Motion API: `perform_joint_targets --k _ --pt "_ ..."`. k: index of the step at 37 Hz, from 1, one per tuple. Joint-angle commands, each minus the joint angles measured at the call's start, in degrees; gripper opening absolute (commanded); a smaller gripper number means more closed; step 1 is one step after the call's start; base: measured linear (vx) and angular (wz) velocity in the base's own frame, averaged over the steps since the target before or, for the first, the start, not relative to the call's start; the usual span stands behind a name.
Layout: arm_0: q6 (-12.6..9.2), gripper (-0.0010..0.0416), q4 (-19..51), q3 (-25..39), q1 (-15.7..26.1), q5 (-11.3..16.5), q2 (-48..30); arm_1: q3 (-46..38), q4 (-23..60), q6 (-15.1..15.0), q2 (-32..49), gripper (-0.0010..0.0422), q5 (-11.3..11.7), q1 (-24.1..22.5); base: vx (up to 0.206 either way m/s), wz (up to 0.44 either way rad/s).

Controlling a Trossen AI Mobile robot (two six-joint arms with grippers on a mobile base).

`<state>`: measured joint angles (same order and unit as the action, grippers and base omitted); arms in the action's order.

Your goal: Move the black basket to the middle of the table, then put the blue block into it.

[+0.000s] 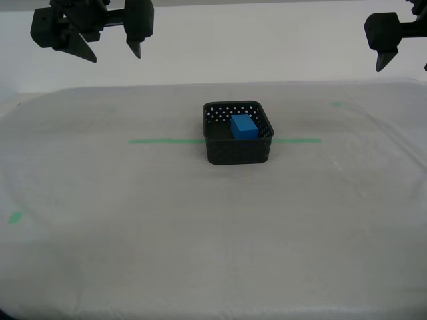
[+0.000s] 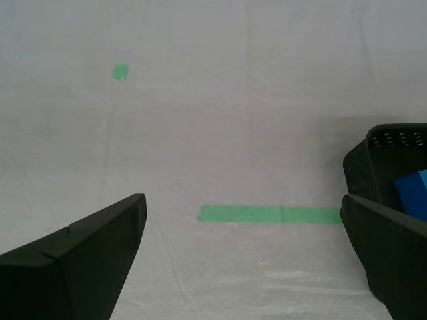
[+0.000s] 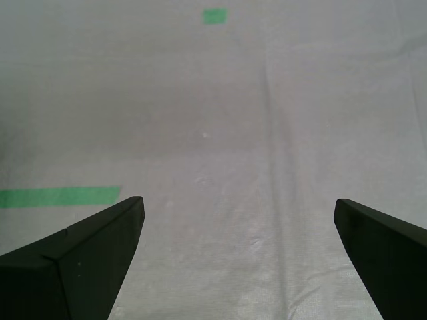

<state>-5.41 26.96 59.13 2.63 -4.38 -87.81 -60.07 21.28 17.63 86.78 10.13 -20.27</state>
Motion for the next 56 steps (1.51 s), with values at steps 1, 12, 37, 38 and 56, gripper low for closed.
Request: perform_joint_targets --k 1,12,37,38,56 --pt "-0.11 0.0398 -0.09 0.07 0.00 -0.15 0.02 -0.02 -0.07 -0.20 -0.02 0.0400 -0.17 -0.02 0.000 0.000" --pt "-0.11 0.0399 -0.09 0.07 0.00 -0.15 0.02 -0.02 -0.07 -0.20 -0.04 0.0400 -0.17 -0.02 0.000 0.000" --pt "-0.11 0.0399 -0.09 0.07 0.00 -0.15 0.02 -0.02 -0.07 -0.20 -0.04 0.0400 -0.17 -0.02 0.000 0.000" --pt "-0.11 0.0399 -0.09 0.07 -0.02 -0.15 0.02 -0.02 -0.07 -0.20 -0.02 0.0400 -0.17 -0.02 0.000 0.000" --pt "-0.11 0.0399 -0.09 0.07 -0.02 -0.15 0.02 -0.02 -0.07 -0.20 -0.02 0.0400 -0.17 -0.02 0.000 0.000"
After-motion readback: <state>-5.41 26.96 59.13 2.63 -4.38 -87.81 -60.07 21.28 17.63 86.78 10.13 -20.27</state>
